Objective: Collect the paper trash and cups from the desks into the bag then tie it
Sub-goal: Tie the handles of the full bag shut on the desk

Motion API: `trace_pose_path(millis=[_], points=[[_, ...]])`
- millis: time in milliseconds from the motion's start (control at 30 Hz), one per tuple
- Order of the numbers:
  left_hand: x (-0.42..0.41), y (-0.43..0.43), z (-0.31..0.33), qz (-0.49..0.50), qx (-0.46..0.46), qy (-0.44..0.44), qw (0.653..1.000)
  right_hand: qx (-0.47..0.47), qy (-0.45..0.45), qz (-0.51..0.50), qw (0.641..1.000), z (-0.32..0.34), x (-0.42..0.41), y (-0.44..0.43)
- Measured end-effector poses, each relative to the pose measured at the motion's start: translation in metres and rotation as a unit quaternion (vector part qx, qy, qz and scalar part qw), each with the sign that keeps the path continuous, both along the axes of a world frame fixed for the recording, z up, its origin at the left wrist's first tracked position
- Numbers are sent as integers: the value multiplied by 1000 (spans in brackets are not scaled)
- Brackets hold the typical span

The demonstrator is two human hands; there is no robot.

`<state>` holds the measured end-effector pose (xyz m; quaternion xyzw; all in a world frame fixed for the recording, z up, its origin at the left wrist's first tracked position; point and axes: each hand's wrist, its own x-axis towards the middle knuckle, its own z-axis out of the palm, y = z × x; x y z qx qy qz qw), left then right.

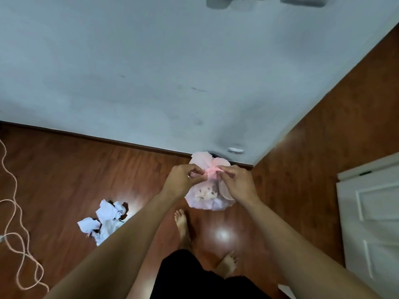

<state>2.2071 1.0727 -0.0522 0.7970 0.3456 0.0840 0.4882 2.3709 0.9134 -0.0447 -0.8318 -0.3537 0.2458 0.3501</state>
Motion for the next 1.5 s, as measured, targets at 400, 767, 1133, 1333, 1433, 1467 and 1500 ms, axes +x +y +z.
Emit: trace_pose_path(millis=[400,767,1133,1333,1433,1467,1500], points=[[52,117,-73,-135,56,38,988,-65,61,-61,994,-58,32,95],[113,170,-172,-180,56,126,974,-114,56,-26,992,-161,92,142],[159,174,-248,-182,62,188,963,-142,45,-21,989,-242,134,153],[161,180,-263,-162,62,218,960,-128,34,-38,990,-261,138,159],[155,181,-264,-152,61,238,957,-140,39,-55,988,-268,135,158],[152,181,-264,-157,67,243,955,-143,39,-54,987,-269,133,157],[151,181,-263,-164,72,244,953,-144,37,-55,987,-269,132,156]])
